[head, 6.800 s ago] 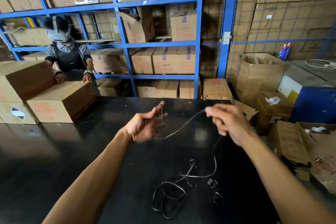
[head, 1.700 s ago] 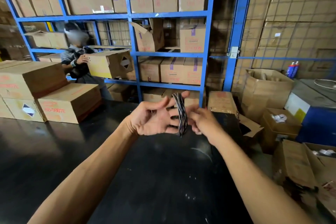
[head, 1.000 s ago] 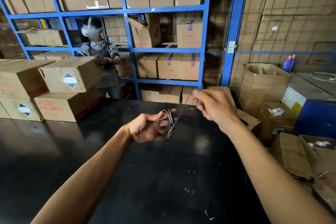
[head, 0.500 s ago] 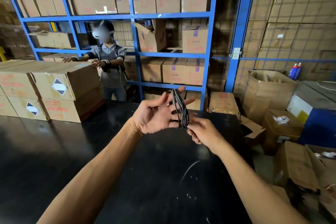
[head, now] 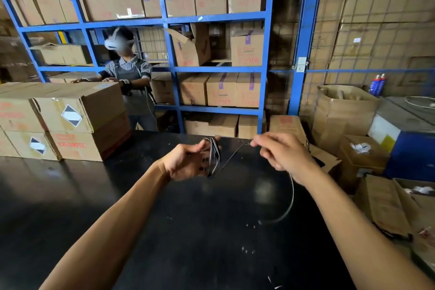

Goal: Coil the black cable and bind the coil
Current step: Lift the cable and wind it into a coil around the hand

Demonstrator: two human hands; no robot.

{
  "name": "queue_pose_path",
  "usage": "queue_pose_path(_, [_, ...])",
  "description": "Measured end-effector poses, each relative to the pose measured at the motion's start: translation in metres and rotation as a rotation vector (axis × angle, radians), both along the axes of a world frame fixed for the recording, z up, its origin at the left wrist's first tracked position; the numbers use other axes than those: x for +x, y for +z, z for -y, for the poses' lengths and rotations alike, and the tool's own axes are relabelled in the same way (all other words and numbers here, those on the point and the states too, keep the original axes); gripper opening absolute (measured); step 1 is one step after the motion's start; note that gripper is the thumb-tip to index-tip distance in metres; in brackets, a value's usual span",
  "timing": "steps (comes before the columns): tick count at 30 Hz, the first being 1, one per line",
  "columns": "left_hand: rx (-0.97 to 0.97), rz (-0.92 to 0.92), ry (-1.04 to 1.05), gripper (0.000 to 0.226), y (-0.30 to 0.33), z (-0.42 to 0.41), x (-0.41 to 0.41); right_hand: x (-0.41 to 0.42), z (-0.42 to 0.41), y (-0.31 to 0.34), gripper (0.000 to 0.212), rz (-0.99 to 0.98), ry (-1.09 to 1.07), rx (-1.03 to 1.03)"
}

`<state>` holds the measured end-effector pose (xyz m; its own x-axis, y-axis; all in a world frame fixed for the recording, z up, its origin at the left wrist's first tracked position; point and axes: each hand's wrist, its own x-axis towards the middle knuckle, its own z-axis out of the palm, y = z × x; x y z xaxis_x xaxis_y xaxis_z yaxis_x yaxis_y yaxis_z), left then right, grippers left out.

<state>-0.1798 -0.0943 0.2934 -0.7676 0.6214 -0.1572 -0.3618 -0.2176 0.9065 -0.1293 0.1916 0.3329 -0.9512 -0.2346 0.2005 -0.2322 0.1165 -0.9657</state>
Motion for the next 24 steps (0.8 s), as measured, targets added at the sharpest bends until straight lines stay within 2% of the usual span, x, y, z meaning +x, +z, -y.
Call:
queue_pose_path(3, [-0.094, 0.005, -0.192, 0.051, -0.006, -0.018, 0.009, -0.013, -0.001, 0.02, 0.024, -0.088, -0.006, 0.053])
queue_pose_path(6, [-0.156, -0.064, -0.396, 0.053, -0.003, -0.035, 0.018, -0.023, 0.002, 0.027, 0.034, -0.16, -0.02, 0.142])
queue_pose_path(9, [-0.106, -0.111, -0.518, 0.055, 0.007, -0.042, 0.028, -0.03, 0.003, 0.019, 0.044, -0.177, -0.036, 0.191])
queue_pose_path(11, [-0.011, -0.126, -0.552, 0.056, 0.015, -0.044, 0.032, -0.033, 0.006, 0.005, 0.031, -0.142, -0.041, 0.175])
queue_pose_path(12, [0.056, -0.126, -0.558, 0.056, 0.019, -0.045, 0.034, -0.034, 0.008, -0.003, 0.016, -0.097, -0.029, 0.123])
queue_pose_path(13, [0.127, -0.129, -0.558, 0.056, 0.024, -0.046, 0.035, -0.036, 0.011, -0.013, 0.018, -0.066, -0.013, 0.063])
queue_pose_path(15, [0.253, -0.167, -0.542, 0.055, 0.031, -0.048, 0.035, -0.034, 0.019, -0.034, 0.037, -0.024, 0.017, -0.021])
queue_pose_path(18, [0.402, -0.263, -0.46, 0.054, 0.041, -0.048, 0.028, -0.015, 0.033, -0.06, 0.035, -0.005, 0.045, 0.026])
queue_pose_path(21, [0.41, -0.279, -0.312, 0.054, 0.049, -0.044, 0.018, 0.0, 0.039, -0.081, 0.018, -0.005, 0.075, 0.064])
queue_pose_path(24, [0.321, -0.226, -0.142, 0.057, 0.045, -0.037, 0.008, 0.01, 0.035, -0.088, 0.021, -0.009, 0.043, 0.092])
